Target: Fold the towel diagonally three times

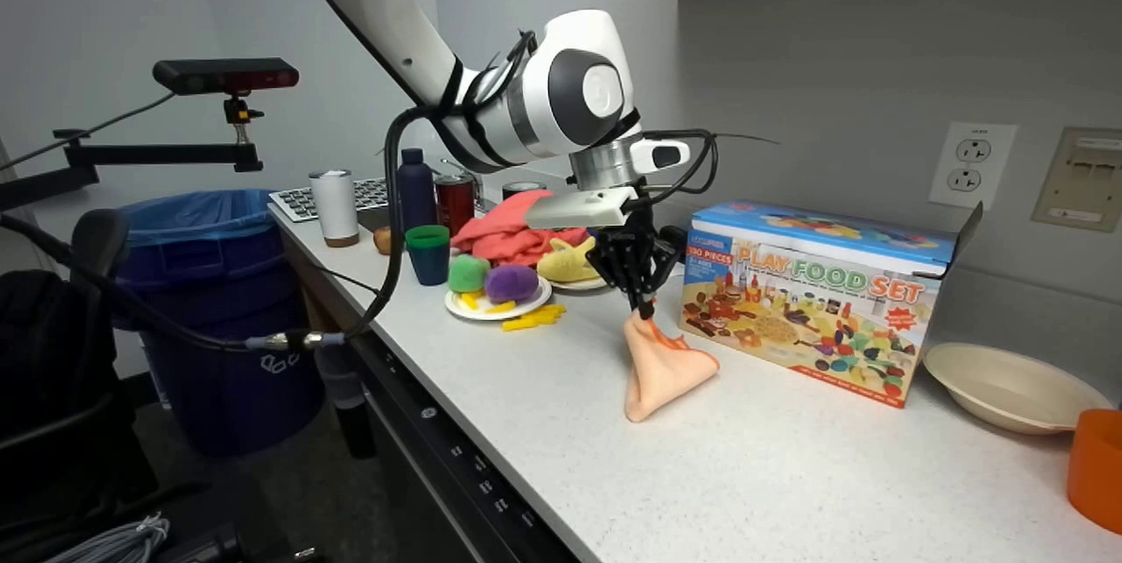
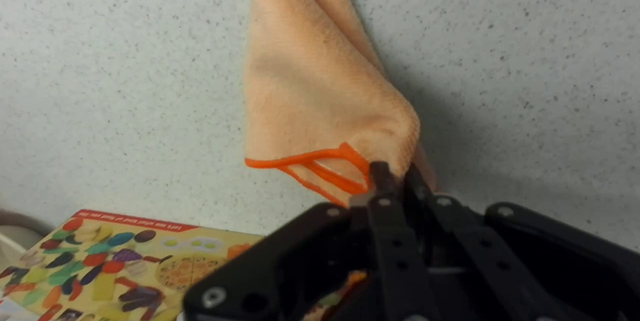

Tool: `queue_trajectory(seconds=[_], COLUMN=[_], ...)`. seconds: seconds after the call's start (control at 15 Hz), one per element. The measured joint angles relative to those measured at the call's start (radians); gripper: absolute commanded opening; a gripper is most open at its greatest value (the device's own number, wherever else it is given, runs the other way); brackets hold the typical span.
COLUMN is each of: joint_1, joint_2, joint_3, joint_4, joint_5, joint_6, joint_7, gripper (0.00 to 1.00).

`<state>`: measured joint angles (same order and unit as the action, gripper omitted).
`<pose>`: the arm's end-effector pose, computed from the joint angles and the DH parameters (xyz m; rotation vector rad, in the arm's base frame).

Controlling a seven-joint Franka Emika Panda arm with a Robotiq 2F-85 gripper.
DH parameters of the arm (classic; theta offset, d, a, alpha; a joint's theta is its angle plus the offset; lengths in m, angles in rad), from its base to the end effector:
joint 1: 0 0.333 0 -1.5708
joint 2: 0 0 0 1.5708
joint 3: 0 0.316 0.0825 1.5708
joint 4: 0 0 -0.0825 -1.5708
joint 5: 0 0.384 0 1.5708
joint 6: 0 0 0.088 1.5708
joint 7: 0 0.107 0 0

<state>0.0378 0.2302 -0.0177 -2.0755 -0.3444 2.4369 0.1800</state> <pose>0.5939 0.0114 0.3311 2.9011 0.1303 0.2233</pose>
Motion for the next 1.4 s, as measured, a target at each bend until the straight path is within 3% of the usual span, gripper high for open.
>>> queue_trajectory(seconds=[0.07, 0.6, 1.07, 1.4], joint_1=[0.002, 0.01, -0.013, -0.047], joint_2=[0.01, 0.026, -0.062, -0.167], joint_3=[0.0, 0.001, -0.009, -0.019], joint_4=[0.001, 0.023, 0.017, -0.063], joint_5=[0.0, 0.01, 0.077, 0.137], joint_6=[0.0, 0.002, -0.005, -0.01], joint_7=[-0.005, -0.026, -0.129, -0.175], gripper=[0.4, 0.99, 1.0, 1.0])
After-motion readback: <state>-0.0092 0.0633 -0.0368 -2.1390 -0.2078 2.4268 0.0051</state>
